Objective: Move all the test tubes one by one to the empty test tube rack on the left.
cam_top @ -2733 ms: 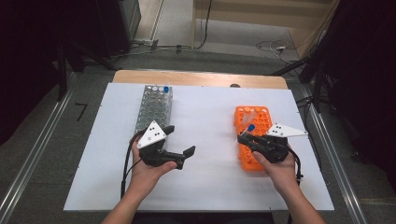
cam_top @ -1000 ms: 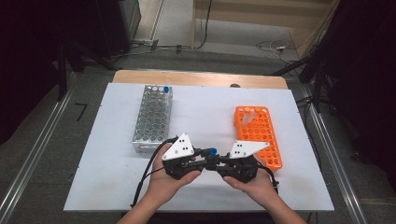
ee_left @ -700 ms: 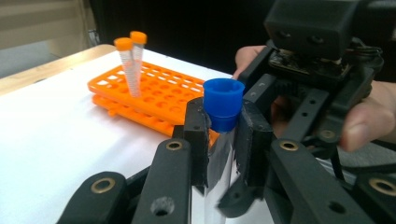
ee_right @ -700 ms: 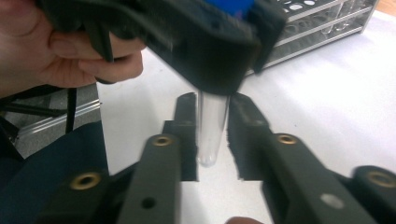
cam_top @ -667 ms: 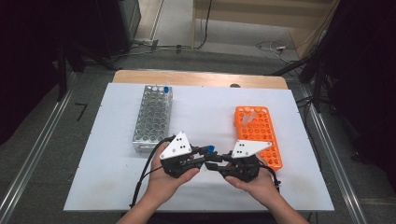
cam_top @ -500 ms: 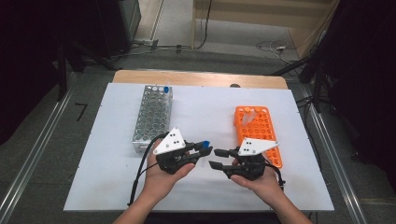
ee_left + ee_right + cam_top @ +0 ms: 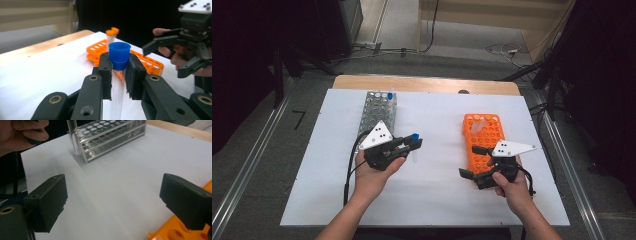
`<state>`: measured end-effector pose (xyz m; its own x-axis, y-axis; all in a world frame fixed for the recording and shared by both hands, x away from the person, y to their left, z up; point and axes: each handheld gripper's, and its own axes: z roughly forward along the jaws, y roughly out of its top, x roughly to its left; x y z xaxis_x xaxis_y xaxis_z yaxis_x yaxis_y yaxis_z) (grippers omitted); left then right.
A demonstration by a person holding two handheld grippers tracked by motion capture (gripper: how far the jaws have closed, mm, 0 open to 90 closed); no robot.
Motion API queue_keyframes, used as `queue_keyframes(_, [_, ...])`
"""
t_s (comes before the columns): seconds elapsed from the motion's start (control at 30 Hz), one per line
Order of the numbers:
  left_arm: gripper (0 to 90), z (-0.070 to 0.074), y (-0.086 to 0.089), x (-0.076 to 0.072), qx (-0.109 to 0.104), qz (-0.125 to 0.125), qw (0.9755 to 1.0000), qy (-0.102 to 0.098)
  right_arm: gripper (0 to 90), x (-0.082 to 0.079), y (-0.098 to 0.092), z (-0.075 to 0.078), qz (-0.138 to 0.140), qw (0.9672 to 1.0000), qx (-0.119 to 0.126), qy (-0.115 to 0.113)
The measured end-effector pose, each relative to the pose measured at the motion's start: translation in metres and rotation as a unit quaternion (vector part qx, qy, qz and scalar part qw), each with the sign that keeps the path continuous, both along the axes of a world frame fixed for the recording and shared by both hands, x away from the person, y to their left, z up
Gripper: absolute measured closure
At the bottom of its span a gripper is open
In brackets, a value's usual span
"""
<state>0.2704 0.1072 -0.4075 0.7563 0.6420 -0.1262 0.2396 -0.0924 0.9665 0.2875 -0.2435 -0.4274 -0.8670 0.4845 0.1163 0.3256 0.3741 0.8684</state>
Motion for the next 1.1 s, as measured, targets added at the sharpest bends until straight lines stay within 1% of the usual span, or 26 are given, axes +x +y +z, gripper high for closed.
queue_keyframes(0.07, [77.1,0.003,0.005,0.004,0.001,0.008,1.0,-0.003,2.2,0.002,-0.004,0.0,-0.003,1.0,0.001,-0.001])
queue_keyframes(0.2, [77.0,0.007,0.014,0.014,0.005,0.027,0.9996,-0.006,0.3,0.004,-0.01,0.0,-0.009,1.0,0.003,0.001])
queue_keyframes(0.27, [77.0,0.009,0.018,0.018,0.008,0.035,0.9993,-0.006,0.3,0.004,-0.013,-0.001,-0.011,0.9999,-0.001,0.001])
queue_keyframes(0.47, [77.0,0.012,0.032,0.033,0.01,0.063,0.9979,-0.008,0.0,0.003,-0.024,-0.003,-0.019,0.9998,0.001,0.001])
queue_keyframes(0.57, [77.0,0.014,0.038,0.041,0.012,0.077,0.9969,-0.008,0.0,0.001,-0.03,-0.006,-0.022,0.9997,-0.004,0.004])
queue_keyframes(0.67, [77.0,0.016,0.044,0.049,0.007,0.09,0.9959,-0.009,0.0,0.001,-0.038,-0.011,-0.029,0.9995,-0.005,0.013])
queue_keyframes(0.7, [77.0,0.016,0.045,0.052,0.009,0.094,0.9955,-0.01,0.0,0.001,-0.041,-0.013,-0.029,0.9994,-0.003,0.019])
queue_keyframes(0.83, [77.0,0.017,0.049,0.062,-0.001,0.105,0.9945,-0.007,0.0,0.001,-0.046,-0.014,-0.036,0.9992,0.0,0.017])
queue_keyframes(0.87, [77.0,0.018,0.05,0.065,-0.007,0.108,0.9941,-0.005,0.0,0.002,-0.046,-0.014,-0.038,0.9992,0.001,0.014])
queue_keyframes(0.93, [77.0,0.019,0.052,0.07,-0.008,0.115,0.9933,-0.009,0.0,0.002,-0.046,-0.015,-0.036,0.9993,0.001,0.011])
queue_keyframes(1.03, [77.1,0.021,0.054,0.079,-0.001,0.127,0.9918,-0.015,0.0,0.002,-0.047,-0.016,-0.036,0.9993,-0.002,0.009])
queue_keyframes(1.1, [77.0,0.022,0.056,0.084,-0.001,0.135,0.9907,-0.017,0.0,0.002,-0.048,-0.017,-0.037,0.9993,-0.001,0.008])
